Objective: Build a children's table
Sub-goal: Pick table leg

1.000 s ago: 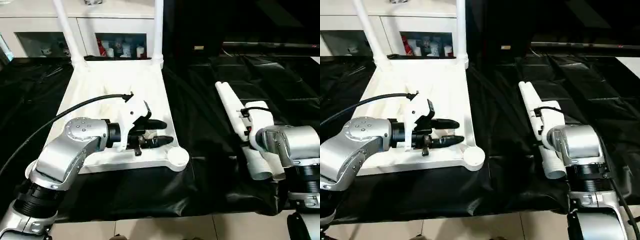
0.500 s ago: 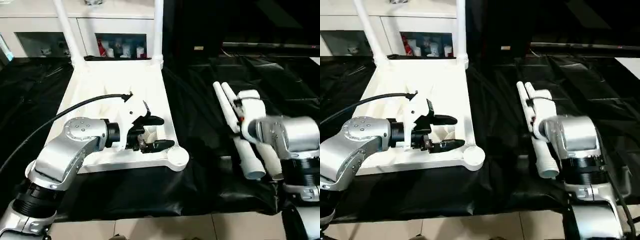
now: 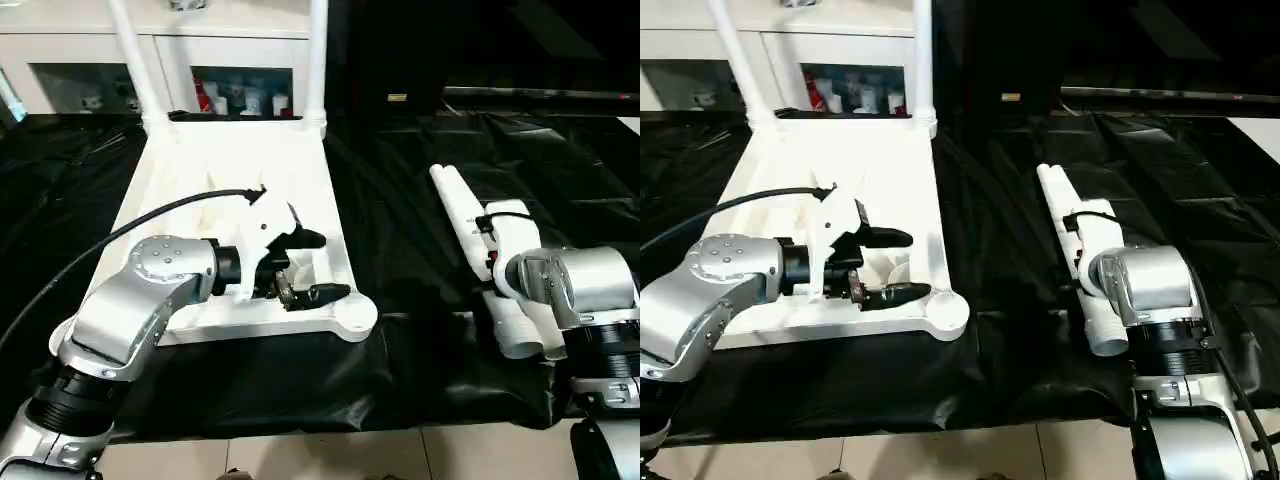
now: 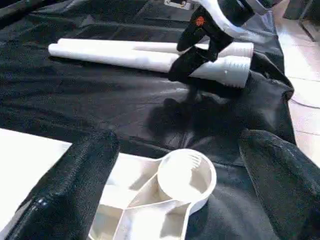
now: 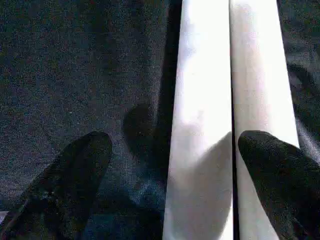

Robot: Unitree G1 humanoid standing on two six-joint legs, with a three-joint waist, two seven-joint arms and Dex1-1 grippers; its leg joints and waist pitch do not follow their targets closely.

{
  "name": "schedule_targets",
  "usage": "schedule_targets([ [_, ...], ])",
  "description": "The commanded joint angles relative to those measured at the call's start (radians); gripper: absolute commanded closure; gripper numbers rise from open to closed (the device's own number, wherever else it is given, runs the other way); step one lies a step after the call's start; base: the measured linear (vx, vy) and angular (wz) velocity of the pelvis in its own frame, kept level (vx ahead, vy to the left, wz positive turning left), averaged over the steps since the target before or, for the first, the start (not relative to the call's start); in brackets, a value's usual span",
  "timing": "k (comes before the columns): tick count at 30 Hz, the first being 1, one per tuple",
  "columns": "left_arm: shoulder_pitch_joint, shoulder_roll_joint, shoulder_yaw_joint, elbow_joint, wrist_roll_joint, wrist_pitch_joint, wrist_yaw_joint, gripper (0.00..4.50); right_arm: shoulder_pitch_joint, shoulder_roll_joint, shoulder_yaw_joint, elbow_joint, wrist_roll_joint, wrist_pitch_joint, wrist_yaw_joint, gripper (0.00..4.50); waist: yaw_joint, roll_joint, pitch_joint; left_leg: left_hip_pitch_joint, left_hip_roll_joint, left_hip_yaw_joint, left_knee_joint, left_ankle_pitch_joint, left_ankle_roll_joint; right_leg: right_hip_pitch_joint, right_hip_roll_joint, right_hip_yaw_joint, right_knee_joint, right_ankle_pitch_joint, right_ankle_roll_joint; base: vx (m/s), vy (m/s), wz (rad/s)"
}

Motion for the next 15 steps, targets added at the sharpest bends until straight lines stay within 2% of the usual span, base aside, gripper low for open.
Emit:
schedule_targets([
  [1, -0.011, 0.008, -0.009, 0.007, 0.007, -0.009, -0.005, 0.04, 0.002, -0.008, -0.020, 0.017, 0.002, -0.008, 0.004, 0.00, 0.003, -0.009, -0.077, -0.005, 0.004, 0.005, -0.057, -0.106, -0.023, 0.066, -0.049, 0.055, -0.077, -0.269, -0.100, 0.000, 0.000, 0.00],
  [7, -0.012, 0.015, -0.012, 0.009, 0.010, -0.009, -0.011, 0.04, -0.005, 0.016, -0.068, 0.045, 0.040, 0.006, 0.009, 0.00, 0.002, -0.010, -0.078, -0.005, 0.004, 0.004, -0.056, -0.111, -0.022, 0.066, -0.049, 0.054, -0.077, -0.282, -0.094, 0.000, 0.000, 0.00],
  [15, -0.013, 0.018, -0.014, 0.009, 0.011, -0.011, -0.010, 0.04, -0.010, 0.041, -0.114, 0.097, 0.065, 0.004, 0.013, 0.00, 0.002, -0.012, -0.079, -0.005, 0.004, 0.004, -0.056, -0.105, -0.021, 0.065, -0.049, 0.054, -0.074, -0.266, -0.106, 0.000, 0.000, 0.00],
])
